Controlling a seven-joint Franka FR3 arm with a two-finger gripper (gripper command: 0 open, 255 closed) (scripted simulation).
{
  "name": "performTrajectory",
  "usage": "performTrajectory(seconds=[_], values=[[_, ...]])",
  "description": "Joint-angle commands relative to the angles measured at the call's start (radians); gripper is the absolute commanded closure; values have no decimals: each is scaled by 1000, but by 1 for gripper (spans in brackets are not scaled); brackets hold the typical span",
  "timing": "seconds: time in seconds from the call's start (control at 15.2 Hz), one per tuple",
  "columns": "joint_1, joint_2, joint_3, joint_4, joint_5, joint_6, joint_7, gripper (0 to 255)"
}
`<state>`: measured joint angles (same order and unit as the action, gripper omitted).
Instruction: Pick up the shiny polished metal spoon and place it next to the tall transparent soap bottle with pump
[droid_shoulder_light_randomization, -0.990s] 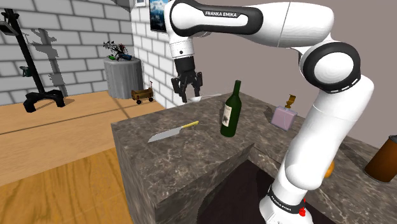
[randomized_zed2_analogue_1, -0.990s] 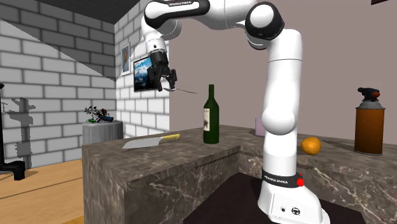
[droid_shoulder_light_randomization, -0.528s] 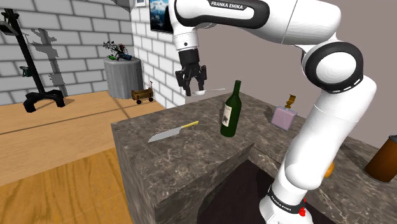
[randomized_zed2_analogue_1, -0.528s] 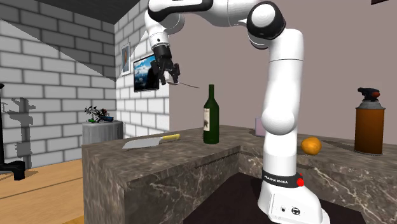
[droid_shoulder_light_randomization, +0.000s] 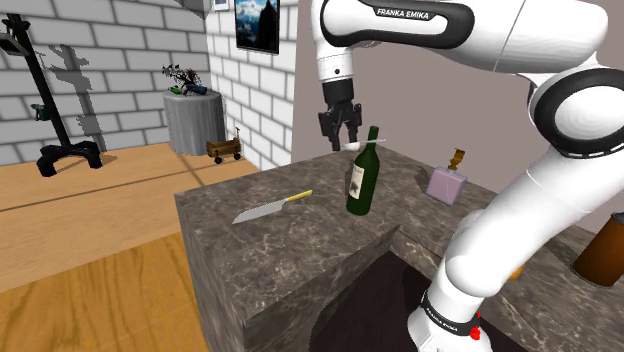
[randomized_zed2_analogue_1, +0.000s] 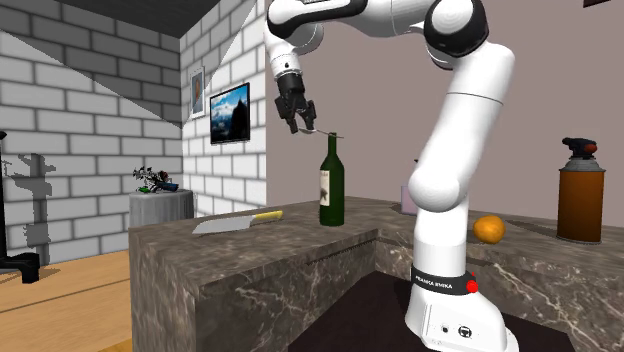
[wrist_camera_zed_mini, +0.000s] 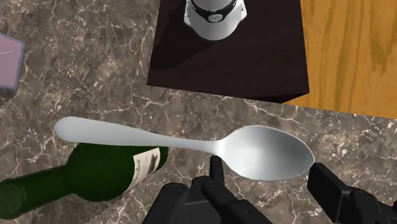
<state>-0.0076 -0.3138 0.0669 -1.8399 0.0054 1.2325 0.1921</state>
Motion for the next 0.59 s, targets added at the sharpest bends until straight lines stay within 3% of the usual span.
performTrajectory(seconds=[0.0,0.53], values=[[-11,-60,-23,-54,-15,-6,-38,255],[-57,-262,-134,-219,-113,-36,-196,255]])
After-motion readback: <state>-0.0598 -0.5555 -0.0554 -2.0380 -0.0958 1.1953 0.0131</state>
